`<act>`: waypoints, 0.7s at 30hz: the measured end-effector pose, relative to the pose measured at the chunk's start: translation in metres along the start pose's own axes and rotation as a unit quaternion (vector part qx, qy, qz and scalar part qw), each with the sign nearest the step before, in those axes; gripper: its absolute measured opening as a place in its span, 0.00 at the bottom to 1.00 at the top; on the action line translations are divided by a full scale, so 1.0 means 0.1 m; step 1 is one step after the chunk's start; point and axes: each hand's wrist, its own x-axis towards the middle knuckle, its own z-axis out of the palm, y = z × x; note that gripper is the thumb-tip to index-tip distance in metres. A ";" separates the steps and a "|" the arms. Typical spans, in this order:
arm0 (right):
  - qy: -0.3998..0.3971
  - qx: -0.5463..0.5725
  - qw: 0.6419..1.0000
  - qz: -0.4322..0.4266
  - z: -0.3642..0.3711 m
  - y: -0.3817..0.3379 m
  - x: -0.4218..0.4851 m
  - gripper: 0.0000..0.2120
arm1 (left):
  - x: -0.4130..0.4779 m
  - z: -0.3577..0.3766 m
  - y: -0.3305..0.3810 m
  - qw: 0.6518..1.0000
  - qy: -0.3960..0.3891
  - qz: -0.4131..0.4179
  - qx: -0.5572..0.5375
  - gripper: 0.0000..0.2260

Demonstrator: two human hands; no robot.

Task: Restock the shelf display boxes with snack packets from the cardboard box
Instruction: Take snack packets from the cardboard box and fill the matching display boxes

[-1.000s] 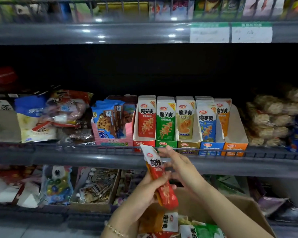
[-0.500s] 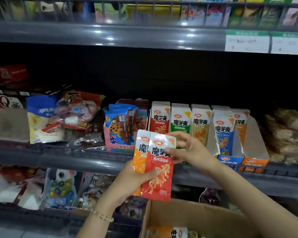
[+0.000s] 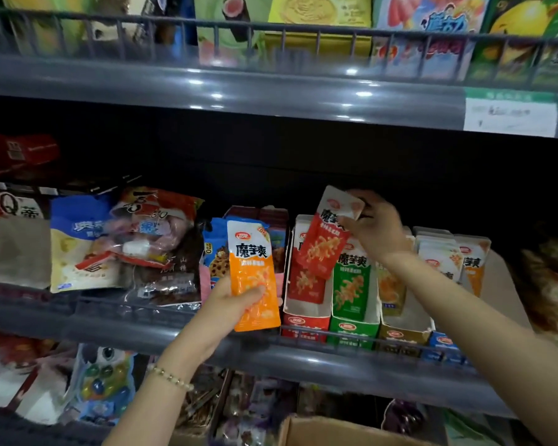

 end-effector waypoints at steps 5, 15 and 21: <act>-0.067 -0.140 0.986 -0.057 0.26 0.21 0.07 0.16 | 0.04 0.02 0.01 1.000 0.001 0.018 0.003 0.10; -0.093 -0.349 0.925 -0.119 0.33 0.32 0.07 0.21 | -0.06 0.18 -0.01 0.997 -0.018 0.028 0.064 0.08; -0.125 0.042 0.991 0.009 -0.21 -0.08 -0.23 0.10 | -0.13 0.45 0.12 0.990 -0.041 0.070 0.114 0.10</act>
